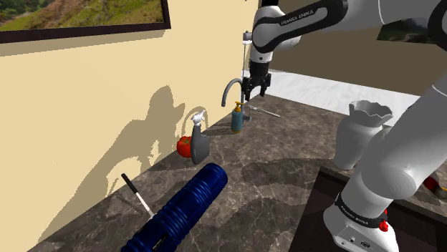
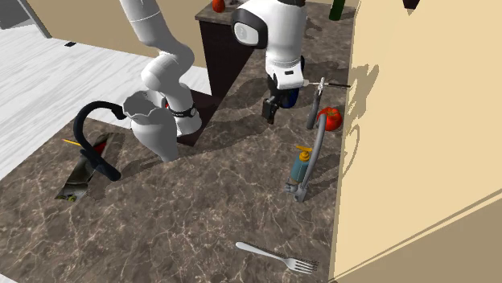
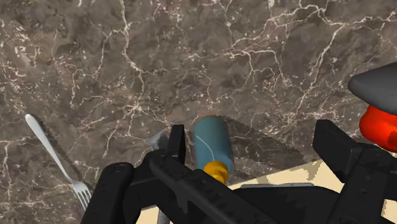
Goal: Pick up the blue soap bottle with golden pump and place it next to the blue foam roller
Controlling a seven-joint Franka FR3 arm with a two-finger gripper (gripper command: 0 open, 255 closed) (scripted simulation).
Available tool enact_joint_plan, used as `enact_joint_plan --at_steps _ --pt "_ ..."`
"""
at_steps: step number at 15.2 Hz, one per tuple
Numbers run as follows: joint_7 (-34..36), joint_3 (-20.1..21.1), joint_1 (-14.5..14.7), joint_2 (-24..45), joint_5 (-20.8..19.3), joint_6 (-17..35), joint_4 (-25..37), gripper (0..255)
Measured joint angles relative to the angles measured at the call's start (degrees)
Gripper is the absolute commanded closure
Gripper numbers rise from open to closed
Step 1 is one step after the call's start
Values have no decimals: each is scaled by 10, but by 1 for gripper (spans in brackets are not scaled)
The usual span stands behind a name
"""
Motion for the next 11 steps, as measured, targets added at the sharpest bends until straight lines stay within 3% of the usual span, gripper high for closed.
enact_joint_plan --at_steps 8,11 --pt "-46 -19 -11 186 49 25 156 0" --pt "-56 -21 -16 224 61 -18 199 0"
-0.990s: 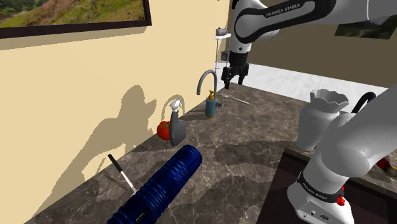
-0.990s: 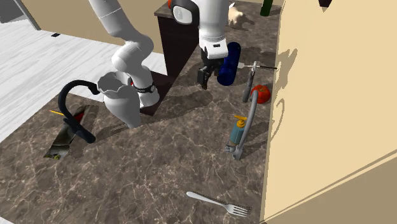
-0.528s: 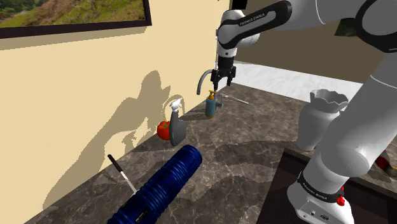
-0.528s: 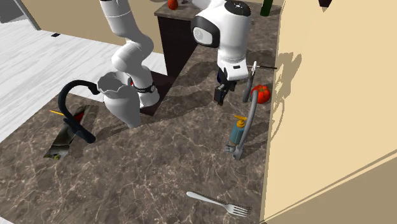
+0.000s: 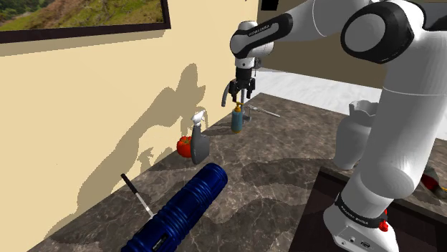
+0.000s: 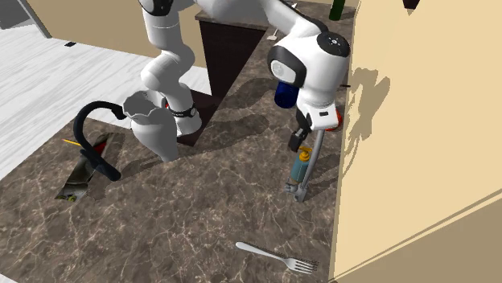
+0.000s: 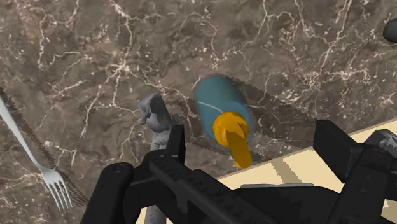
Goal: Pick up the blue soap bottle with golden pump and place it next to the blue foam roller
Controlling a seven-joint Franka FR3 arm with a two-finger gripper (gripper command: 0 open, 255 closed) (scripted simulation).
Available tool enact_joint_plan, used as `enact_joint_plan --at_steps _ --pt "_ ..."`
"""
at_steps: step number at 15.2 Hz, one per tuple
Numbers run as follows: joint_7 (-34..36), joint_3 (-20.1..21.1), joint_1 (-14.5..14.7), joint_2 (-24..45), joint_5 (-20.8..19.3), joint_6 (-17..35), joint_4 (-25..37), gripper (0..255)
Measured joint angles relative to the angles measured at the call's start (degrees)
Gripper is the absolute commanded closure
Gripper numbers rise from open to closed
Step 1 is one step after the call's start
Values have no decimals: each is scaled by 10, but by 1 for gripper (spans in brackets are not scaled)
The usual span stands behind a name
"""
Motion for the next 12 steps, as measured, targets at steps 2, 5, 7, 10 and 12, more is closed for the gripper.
enact_joint_plan --at_steps 2,5,7,10,12 --pt "-5 -1 -2 11 4 1 0 0" --pt "-5 -2 0 13 7 15 -13 0" --pt "-8 -3 0 7 9 34 -26 0" --pt "-6 -4 1 7 8 32 -24 0" --pt "-4 -5 2 6 9 33 -26 0"
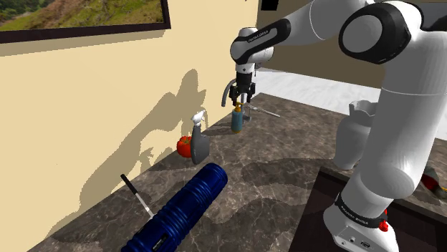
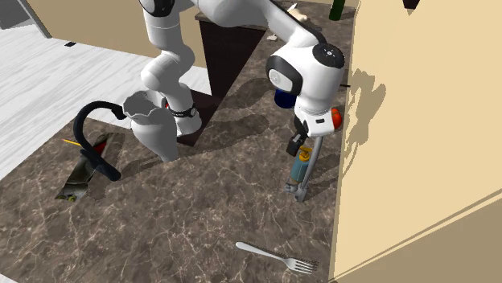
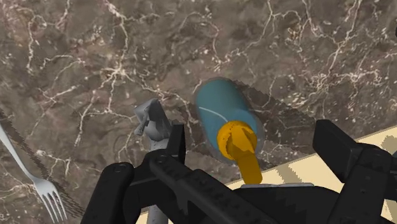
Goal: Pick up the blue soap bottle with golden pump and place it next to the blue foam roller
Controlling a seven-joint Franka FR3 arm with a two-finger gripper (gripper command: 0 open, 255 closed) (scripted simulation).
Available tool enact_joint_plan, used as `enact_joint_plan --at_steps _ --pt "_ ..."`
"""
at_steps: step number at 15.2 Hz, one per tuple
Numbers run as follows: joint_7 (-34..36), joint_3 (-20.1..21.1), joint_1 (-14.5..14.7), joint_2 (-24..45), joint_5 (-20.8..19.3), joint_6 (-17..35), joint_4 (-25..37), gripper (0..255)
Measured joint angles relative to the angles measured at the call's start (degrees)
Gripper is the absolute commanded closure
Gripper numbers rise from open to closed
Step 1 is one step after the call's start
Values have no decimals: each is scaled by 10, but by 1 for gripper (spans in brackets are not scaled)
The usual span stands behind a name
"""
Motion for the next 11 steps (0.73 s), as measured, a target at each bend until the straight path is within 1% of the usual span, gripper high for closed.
enact_joint_plan --at_steps 1,2,3,8,11 --pt "-1 0 0 -2 0 8 -4 0" --pt "-5 0 0 1 1 1 1 255" --pt "-4 -1 0 1 1 -3 2 255" --pt "3 -1 4 -15 -4 63 -34 255" --pt "4 -1 5 -16 -5 67 -36 255"
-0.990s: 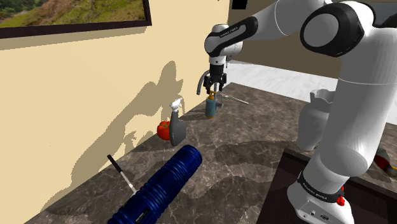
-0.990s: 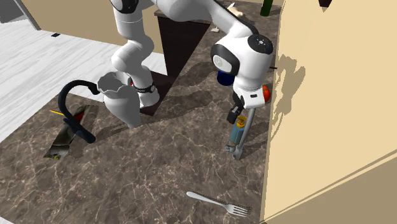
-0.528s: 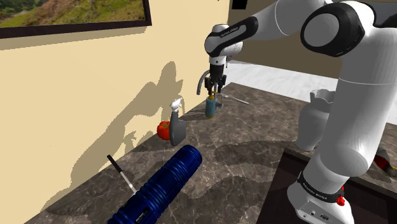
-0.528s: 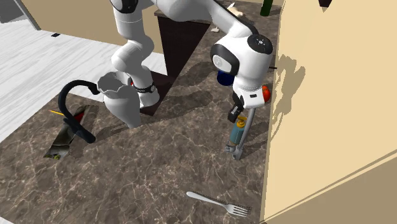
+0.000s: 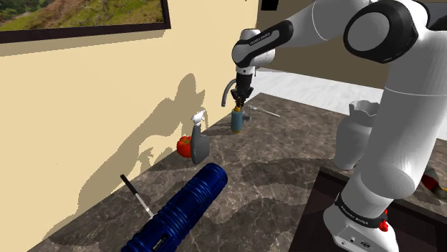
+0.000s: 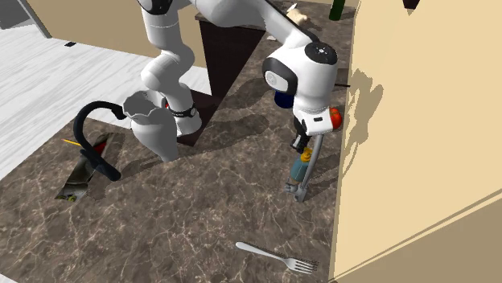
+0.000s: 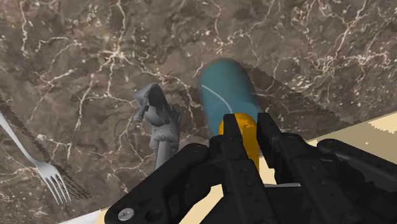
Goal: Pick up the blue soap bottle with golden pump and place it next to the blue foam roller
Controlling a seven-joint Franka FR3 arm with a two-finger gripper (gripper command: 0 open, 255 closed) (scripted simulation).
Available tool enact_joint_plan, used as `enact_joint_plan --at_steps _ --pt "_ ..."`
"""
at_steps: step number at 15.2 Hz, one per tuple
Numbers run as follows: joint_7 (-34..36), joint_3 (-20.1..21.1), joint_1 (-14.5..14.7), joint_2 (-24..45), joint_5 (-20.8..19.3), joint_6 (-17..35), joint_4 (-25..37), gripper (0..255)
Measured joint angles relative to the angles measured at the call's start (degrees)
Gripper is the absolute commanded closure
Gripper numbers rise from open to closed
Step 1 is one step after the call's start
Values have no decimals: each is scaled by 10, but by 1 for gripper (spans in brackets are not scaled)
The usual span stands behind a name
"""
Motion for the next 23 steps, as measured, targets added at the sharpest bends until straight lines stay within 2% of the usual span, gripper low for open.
enact_joint_plan --at_steps 4,9,14,17,23 --pt "-6 -2 -3 20 4 -80 44 255" --pt "-1 -3 0 23 -1 -94 62 255" --pt "3 -4 1 18 -3 -136 93 255" --pt "2 -5 1 10 -5 -135 99 255" --pt "8 -6 2 10 -6 -178 149 255"
